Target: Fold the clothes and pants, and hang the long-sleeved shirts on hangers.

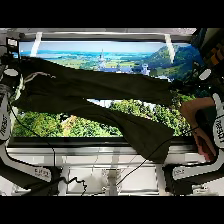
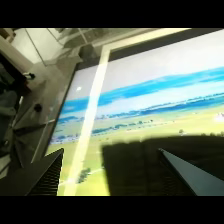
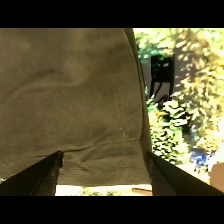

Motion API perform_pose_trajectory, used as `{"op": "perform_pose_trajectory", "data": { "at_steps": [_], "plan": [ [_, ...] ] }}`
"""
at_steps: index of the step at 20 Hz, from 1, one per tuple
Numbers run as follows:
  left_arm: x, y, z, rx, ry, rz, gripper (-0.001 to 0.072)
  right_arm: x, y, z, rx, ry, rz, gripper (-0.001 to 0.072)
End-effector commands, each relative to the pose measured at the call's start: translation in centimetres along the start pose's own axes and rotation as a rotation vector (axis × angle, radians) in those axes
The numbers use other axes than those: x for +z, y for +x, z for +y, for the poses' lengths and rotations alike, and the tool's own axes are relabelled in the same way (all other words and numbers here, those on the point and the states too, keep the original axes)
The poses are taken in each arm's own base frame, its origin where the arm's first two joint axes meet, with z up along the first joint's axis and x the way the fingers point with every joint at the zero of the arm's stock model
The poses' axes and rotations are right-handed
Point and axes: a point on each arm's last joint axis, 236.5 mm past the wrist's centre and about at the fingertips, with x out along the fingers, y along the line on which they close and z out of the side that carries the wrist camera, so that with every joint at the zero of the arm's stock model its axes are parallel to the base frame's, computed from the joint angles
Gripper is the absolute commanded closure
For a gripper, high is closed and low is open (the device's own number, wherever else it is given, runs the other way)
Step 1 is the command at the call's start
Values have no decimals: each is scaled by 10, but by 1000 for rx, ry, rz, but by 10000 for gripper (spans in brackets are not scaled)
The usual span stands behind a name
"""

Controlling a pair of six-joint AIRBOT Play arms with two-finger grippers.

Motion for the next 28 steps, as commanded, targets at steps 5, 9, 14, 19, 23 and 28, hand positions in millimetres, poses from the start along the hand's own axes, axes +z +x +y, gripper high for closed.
{"op": "perform_pose_trajectory", "data": {
  "at_steps": [5,9,14,19,23,28],
  "plan": [
    [80,-47,69,207,-141,-150,128,-1,-1,4,14,8,0,116],
    [132,-117,112,207,-526,-242,176,1,-15,9,22,-5,24,117],
    [153,-186,115,203,-256,-278,249,10,-34,15,31,-23,25,117],
    [142,-198,40,-42,-118,-308,249,-9,-39,18,38,-28,110,117],
    [162,-224,-74,-455,41,-410,484,-20,-41,18,41,-29,156,117],
    [19,-244,-148,-761,314,160,494,-22,-41,18,40,-5,167,117]
  ]
}}
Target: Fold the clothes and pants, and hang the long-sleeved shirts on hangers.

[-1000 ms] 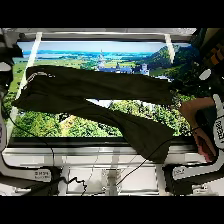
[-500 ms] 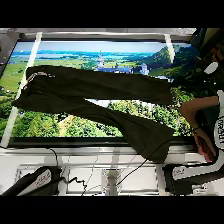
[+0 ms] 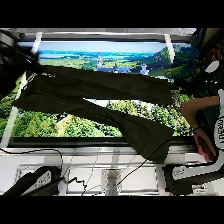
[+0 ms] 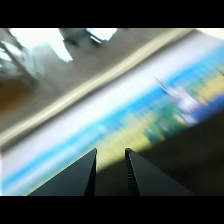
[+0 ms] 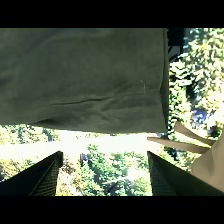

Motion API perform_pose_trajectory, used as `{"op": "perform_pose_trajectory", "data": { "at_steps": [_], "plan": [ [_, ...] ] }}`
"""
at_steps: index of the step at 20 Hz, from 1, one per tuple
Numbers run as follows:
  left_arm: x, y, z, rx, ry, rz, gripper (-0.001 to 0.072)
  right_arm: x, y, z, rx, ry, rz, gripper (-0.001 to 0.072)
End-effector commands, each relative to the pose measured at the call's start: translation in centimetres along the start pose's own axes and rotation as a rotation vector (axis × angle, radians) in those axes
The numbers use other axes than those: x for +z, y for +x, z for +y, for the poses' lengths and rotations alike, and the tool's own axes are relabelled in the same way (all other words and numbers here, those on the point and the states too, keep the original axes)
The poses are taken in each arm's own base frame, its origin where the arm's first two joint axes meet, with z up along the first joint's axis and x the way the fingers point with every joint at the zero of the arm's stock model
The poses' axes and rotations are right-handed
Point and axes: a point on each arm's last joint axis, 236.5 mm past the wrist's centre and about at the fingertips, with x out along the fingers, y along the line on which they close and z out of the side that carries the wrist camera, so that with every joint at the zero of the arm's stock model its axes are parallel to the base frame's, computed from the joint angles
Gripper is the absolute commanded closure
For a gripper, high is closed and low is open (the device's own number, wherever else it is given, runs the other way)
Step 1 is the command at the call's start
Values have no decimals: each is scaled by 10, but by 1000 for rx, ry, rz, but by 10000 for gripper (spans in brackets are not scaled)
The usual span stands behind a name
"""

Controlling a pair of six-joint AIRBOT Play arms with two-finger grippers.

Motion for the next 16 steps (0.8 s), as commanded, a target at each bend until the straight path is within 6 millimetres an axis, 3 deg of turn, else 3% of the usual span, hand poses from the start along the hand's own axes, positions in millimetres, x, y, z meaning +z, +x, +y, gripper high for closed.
{"op": "perform_pose_trajectory", "data": {
  "at_steps": [1,3,5,6,7,11,14,15,16],
  "plan": [
    [-117,-20,-54,-198,-99,504,490,-4,0,1,2,17,17,117],
    [-157,-22,-28,-69,-359,595,414,-5,0,1,2,17,23,117],
    [-200,-34,17,148,-711,621,379,-7,-1,0,1,16,31,117],
    [-225,-49,33,238,-885,640,219,-8,-1,0,-3,14,34,116],
    [-246,-64,46,306,-1031,649,157,-8,-1,-2,-10,12,33,117],
    [-301,-108,79,434,-1391,544,157,-6,-1,-7,-29,8,26,117],
    [-338,-131,93,545,-1515,467,151,-6,-1,-7,-29,8,26,116],
    [-350,-134,94,565,-1521,475,137,-6,-1,-6,-28,8,26,116],
    [-360,-133,95,577,-1523,478,69,-6,-1,-6,-27,9,27,117]
  ]
}}
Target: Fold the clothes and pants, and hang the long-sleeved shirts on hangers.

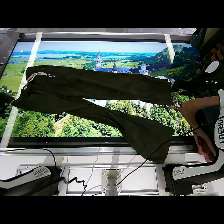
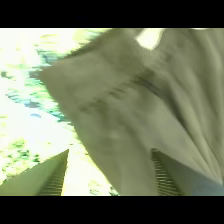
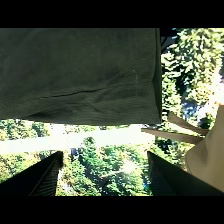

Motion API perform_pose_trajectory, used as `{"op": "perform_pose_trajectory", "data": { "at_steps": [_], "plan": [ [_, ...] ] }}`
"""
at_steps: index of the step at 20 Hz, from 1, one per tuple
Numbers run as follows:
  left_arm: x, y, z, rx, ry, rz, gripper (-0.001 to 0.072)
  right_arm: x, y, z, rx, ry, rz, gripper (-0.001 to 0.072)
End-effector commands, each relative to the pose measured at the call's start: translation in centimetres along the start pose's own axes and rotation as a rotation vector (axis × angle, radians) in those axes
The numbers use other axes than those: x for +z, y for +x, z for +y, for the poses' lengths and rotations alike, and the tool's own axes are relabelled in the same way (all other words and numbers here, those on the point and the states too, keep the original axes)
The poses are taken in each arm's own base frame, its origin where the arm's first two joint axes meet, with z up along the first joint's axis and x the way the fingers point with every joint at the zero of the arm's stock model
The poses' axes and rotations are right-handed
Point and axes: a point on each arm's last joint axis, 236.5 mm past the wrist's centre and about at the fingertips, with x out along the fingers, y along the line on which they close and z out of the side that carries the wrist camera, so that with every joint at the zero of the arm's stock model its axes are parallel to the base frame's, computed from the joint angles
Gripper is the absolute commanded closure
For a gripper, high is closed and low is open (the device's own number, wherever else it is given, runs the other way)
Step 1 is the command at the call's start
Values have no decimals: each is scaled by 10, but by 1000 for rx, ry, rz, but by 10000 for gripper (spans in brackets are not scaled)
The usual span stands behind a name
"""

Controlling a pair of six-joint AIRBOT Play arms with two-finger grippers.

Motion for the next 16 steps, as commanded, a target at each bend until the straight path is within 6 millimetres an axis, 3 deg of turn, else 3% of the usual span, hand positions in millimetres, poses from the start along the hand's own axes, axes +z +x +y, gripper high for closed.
{"op": "perform_pose_trajectory", "data": {
  "at_steps": [1,6,11,13,14,15,16],
  "plan": [
    [10,14,38,22,-151,-62,69,0,-1,1,3,1,0,116],
    [2,56,57,31,-274,-64,69,0,-1,6,25,8,-2,117],
    [0,86,44,20,-224,-85,83,1,-1,7,26,10,-3,117],
    [3,95,41,45,-216,-119,241,0,-1,8,32,11,2,116],
    [3,97,37,44,-205,-120,426,-2,-1,10,41,13,8,117],
    [2,97,33,38,-193,-118,659,-2,-1,13,53,32,9,121],
    [3,96,28,32,-179,-119,670,-2,-1,17,72,58,10,239]
  ]
}}
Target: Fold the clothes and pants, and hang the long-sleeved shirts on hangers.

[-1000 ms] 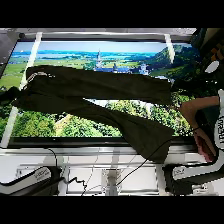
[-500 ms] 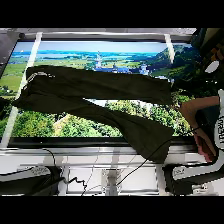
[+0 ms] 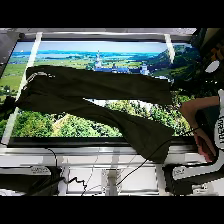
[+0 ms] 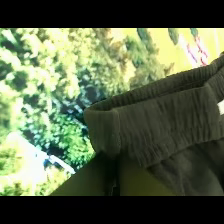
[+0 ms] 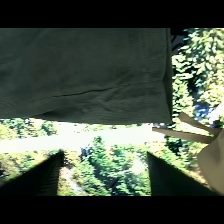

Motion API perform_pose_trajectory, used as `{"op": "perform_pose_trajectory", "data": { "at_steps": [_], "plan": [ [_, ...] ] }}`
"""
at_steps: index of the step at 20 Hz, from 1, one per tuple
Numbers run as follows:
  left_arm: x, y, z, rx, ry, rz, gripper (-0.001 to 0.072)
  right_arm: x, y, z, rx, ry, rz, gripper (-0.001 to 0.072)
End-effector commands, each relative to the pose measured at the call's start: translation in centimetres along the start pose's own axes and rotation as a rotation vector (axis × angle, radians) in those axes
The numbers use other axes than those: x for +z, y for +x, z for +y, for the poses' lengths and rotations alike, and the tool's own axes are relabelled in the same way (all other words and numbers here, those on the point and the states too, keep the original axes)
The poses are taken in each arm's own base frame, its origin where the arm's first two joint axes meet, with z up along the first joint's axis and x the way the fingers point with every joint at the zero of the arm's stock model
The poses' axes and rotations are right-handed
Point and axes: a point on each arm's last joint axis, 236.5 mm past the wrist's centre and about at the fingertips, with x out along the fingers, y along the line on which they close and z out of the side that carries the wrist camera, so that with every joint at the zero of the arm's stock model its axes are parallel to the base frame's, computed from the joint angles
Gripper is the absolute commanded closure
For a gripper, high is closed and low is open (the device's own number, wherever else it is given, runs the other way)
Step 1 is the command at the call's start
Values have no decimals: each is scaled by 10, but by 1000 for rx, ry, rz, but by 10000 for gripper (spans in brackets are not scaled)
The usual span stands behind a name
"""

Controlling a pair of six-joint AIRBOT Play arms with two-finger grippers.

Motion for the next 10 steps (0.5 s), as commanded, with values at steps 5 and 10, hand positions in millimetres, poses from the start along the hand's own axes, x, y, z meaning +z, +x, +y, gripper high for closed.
{"op": "perform_pose_trajectory", "data": {
  "at_steps": [5,10],
  "plan": [
    [33,-44,-39,-48,223,-102,671,1,-10,34,128,30,-17,697],
    [73,-126,-57,24,513,-236,671,-6,-72,56,131,-172,-159,697]
  ]
}}
